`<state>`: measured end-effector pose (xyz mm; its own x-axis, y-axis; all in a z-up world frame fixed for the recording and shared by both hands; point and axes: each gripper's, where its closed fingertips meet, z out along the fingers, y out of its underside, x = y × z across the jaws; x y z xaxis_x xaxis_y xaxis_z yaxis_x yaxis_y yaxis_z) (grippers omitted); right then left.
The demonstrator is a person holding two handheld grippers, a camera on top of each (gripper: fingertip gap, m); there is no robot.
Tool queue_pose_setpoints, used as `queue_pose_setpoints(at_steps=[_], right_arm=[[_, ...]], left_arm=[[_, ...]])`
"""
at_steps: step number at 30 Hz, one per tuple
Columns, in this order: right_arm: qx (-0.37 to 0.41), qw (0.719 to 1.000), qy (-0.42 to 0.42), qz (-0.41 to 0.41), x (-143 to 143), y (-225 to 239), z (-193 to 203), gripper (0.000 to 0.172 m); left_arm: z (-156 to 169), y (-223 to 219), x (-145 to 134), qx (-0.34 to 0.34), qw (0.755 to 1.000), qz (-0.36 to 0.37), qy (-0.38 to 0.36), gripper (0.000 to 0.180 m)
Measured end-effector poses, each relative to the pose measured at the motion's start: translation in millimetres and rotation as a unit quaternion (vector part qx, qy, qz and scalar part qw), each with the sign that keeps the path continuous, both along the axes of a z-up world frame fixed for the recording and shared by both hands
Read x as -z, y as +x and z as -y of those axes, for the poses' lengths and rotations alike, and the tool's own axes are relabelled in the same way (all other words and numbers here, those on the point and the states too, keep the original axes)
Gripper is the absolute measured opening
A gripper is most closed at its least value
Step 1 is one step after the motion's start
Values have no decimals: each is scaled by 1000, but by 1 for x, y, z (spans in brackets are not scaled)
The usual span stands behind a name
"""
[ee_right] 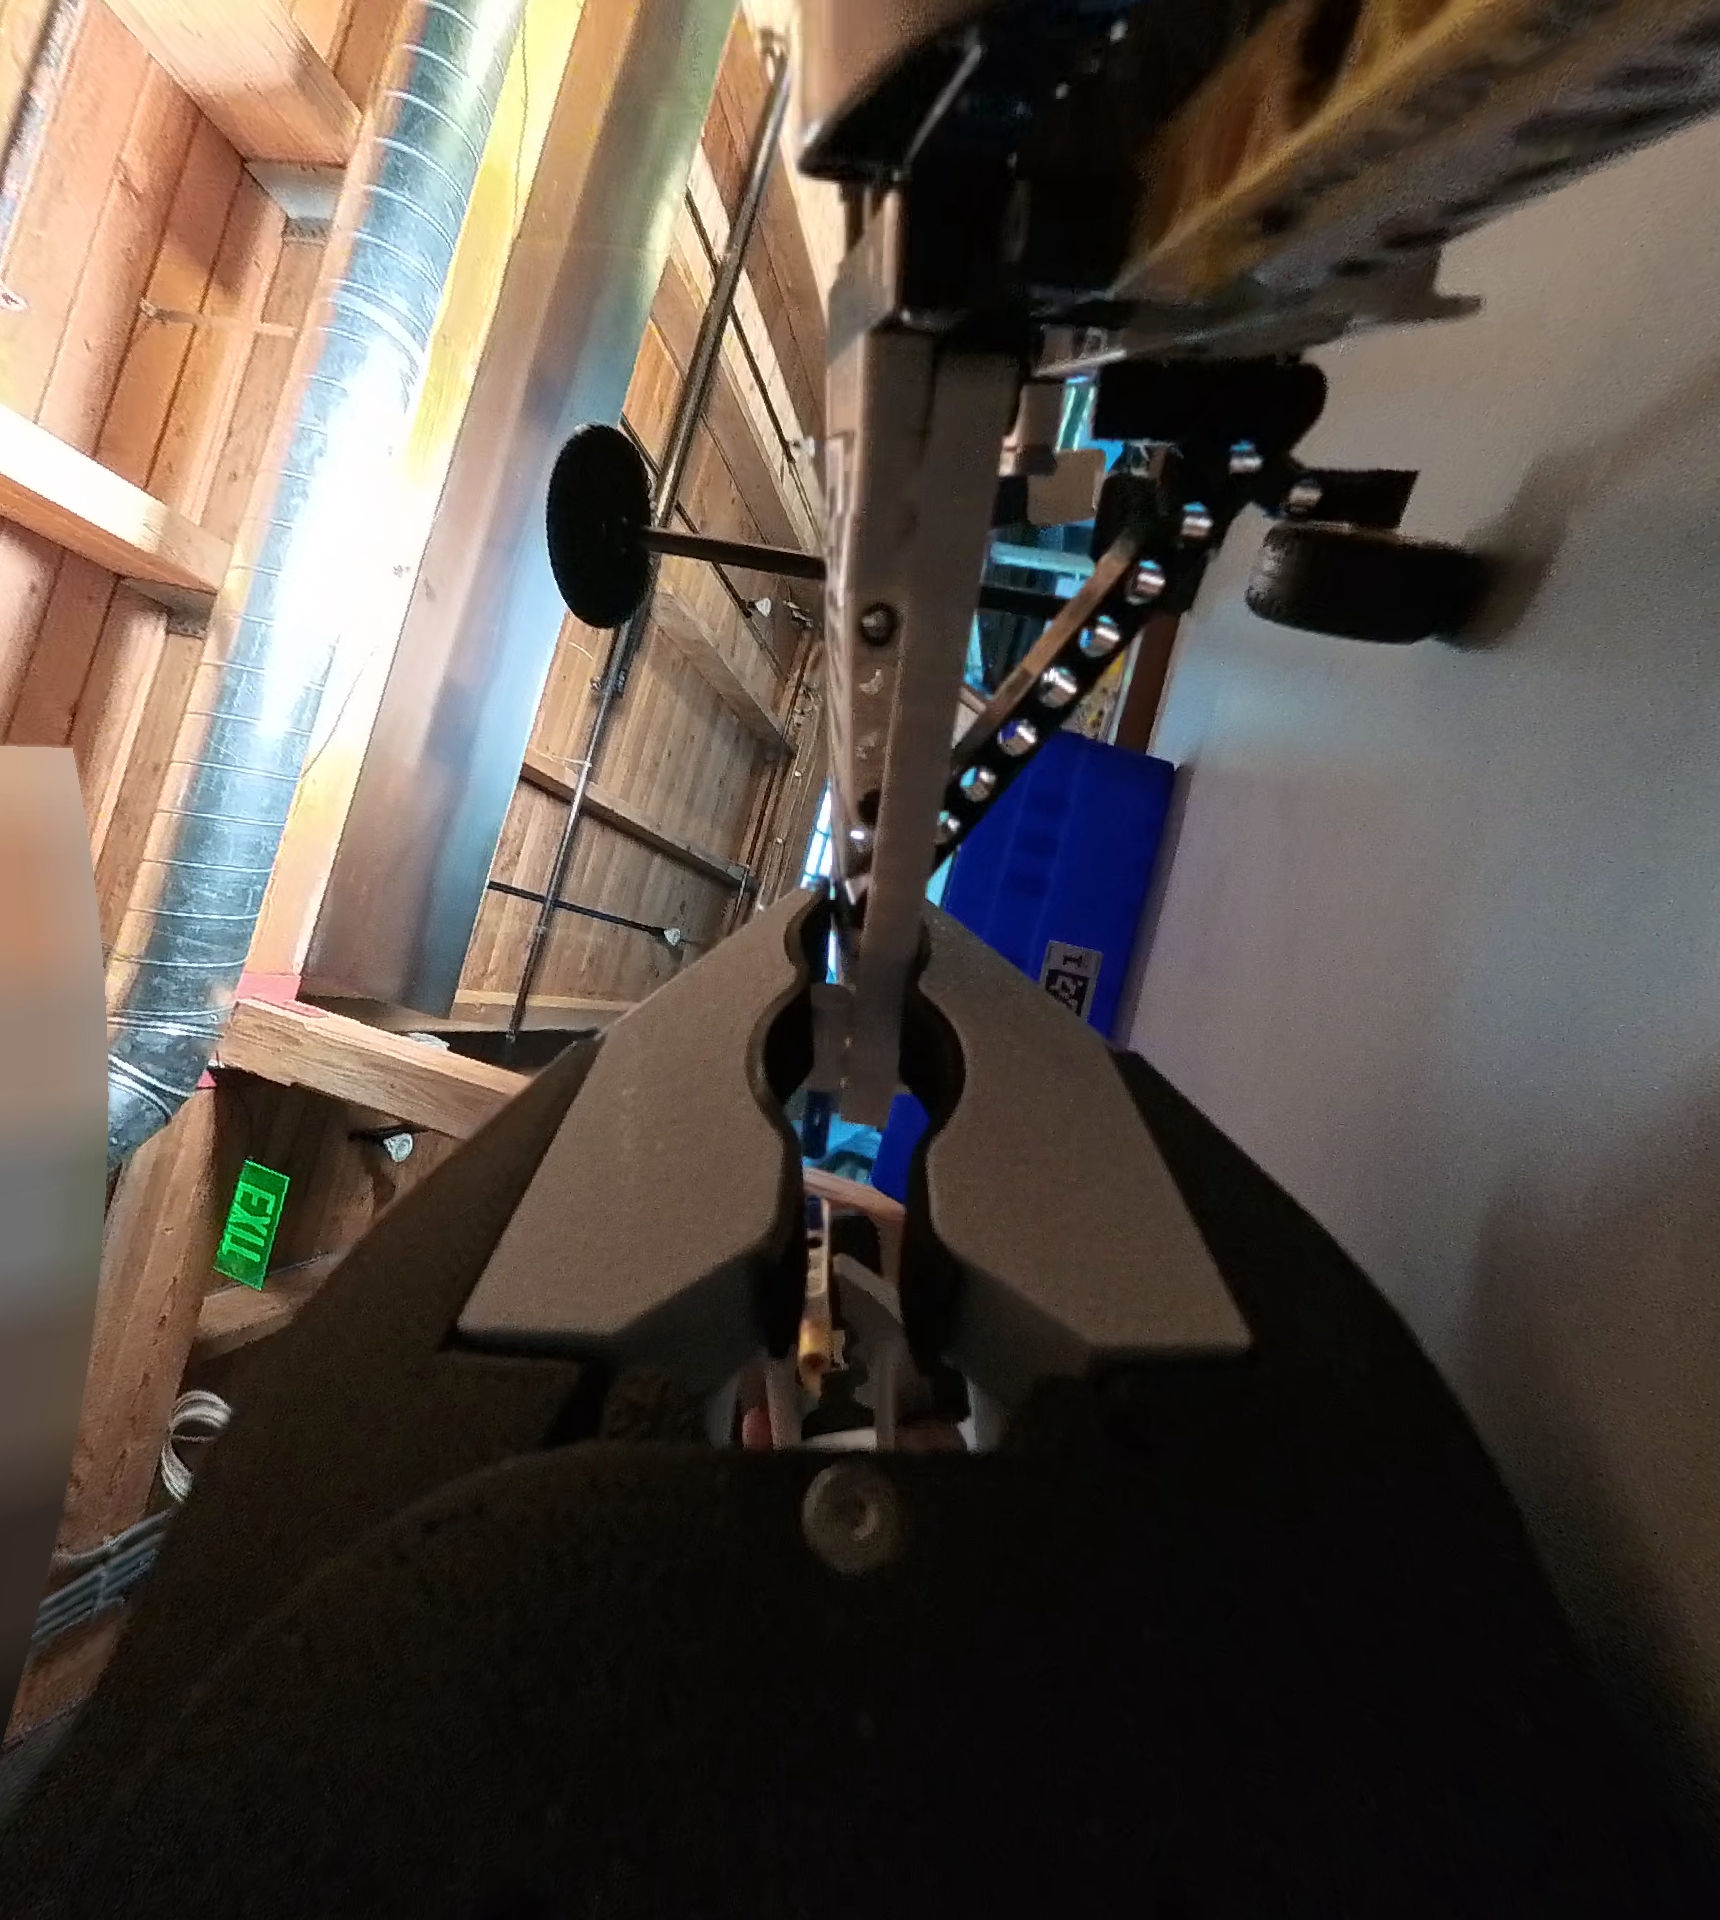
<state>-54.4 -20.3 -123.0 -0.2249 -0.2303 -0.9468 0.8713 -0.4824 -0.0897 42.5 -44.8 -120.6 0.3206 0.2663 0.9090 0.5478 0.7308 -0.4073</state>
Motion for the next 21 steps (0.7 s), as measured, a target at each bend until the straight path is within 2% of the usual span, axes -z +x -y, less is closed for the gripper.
queue_pose_setpoints(at_steps=[14,21], right_arm=[[-60,998,-28,12,-4,3,2,7],[-93,994,-47,19,-9,-8,34,7]], left_arm=[[-4,1,-6,8,1000,-22,4,7],[-4,1,-15,6,999,-38,-6,7]])
